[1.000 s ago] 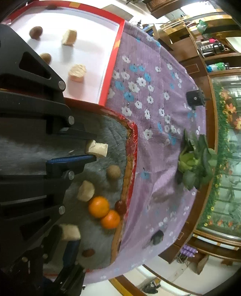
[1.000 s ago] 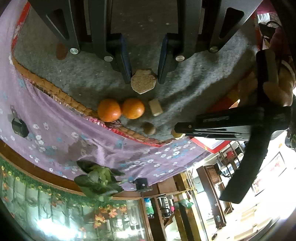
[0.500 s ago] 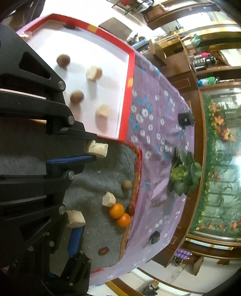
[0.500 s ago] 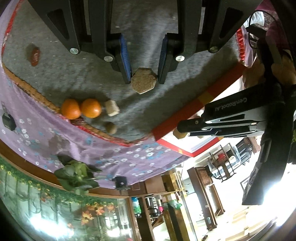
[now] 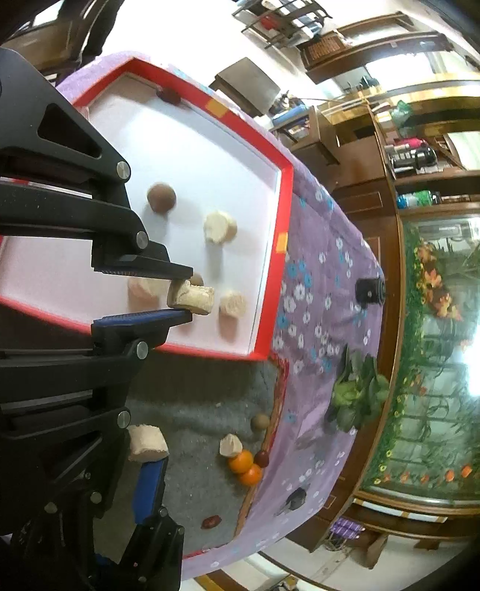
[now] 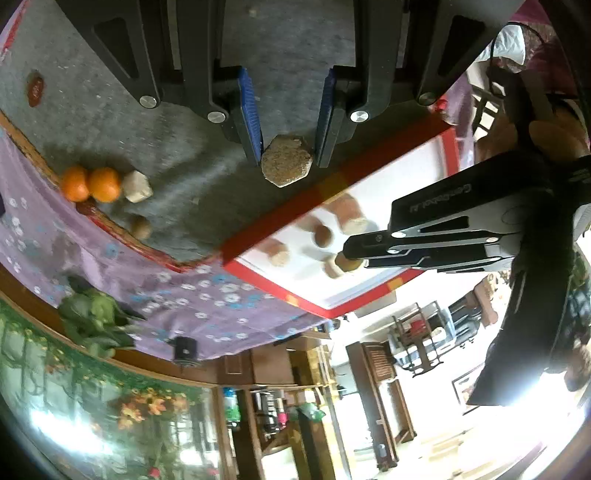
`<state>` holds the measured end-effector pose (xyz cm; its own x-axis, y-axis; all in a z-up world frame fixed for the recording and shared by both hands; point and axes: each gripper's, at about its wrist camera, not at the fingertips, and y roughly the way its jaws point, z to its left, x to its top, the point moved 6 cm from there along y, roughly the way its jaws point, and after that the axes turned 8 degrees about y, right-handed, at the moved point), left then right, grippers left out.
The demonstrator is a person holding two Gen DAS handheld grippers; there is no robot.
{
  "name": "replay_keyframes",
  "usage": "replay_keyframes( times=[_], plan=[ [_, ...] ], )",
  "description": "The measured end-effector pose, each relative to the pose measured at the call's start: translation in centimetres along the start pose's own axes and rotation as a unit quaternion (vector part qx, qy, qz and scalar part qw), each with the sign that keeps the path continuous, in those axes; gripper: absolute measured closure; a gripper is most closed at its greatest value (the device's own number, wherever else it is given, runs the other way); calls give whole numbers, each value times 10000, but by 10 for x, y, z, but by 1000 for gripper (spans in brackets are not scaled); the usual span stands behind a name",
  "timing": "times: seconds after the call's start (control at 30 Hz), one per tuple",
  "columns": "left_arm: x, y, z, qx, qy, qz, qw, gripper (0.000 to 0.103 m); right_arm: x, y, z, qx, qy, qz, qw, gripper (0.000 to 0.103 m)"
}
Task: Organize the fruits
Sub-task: 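Carry the beige cube into the white tray with the left gripper while the right gripper carries its cube there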
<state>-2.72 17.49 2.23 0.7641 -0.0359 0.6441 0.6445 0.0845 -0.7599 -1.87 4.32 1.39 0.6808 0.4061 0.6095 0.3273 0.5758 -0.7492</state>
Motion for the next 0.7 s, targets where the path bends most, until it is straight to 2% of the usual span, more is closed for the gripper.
replay_keyframes(
  times=[0.33, 0.7],
  plan=[
    [-14, -3, 44, 222, -296, 51, 9993, 88, 9, 23, 43, 201, -369, 176, 9990, 75],
    [-40, -2, 74, 210, -529, 264, 9980, 88, 12, 53, 72, 456, -529, 468, 9965, 75]
  ],
)
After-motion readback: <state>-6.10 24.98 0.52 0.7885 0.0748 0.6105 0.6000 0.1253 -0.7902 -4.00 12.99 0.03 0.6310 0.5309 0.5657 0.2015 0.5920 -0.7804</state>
